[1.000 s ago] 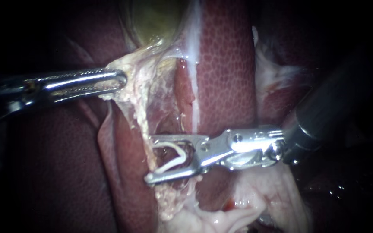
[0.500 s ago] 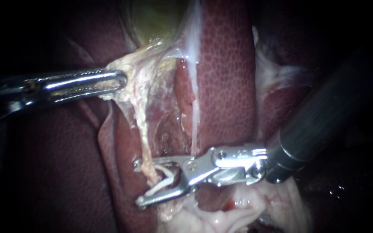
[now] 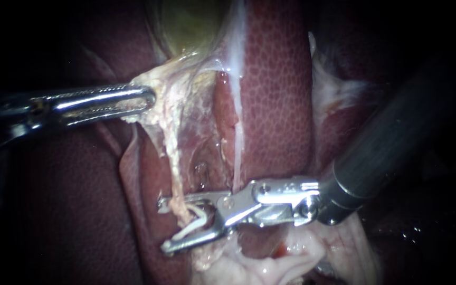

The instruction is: Clipping first clip left tube

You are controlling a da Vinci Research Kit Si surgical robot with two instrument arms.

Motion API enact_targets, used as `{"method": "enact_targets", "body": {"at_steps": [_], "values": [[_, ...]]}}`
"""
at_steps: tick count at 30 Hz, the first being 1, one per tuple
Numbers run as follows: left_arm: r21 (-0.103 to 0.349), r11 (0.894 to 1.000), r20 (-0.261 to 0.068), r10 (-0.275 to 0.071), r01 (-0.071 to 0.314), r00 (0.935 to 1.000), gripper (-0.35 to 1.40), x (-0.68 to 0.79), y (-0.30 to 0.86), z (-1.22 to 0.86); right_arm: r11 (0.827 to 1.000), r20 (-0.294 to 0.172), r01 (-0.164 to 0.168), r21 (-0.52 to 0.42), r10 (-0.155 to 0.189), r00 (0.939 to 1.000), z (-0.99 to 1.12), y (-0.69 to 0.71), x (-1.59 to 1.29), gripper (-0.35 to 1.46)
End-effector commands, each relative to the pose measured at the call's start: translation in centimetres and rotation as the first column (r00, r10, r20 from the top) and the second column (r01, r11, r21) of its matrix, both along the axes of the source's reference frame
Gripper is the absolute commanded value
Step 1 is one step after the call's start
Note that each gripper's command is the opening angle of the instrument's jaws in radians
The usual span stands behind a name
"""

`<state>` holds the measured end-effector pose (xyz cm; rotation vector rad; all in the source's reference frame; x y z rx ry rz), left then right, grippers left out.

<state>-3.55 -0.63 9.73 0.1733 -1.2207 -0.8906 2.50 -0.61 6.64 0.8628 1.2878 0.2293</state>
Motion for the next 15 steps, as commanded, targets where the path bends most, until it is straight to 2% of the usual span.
{"method": "enact_targets", "body": {"at_steps": [1,2,3,15], "values": [[0.0,1.0,0.0,0.0,0.0,1.0,-0.35,0.0,0.0,0.0,1.0,0.013,0.016,0.015,-0.016,0.9998,-0.03,-0.01,-0.02,-0.08],[0.0,1.0,0.0,0.0,0.0,1.0,-0.35,0.0,0.0,0.0,0.999,0.026,0.027,0.027,-0.028,0.9993,-0.03,-0.01,-0.05,-0.29],[0.0,1.0,0.0,0.0,0.0,1.0,-0.35,0.0,0.0,0.0,0.999,0.039,0.027,0.031,-0.028,0.9988,-0.03,-0.01,-0.05,-0.35],[0.0,1.0,0.0,0.0,0.0,1.0,-0.35,0.0,0.0,0.0,0.999,0.044,0.026,0.039,-0.028,0.9987,-0.03,-0.01,-0.04,-0.35]]}}
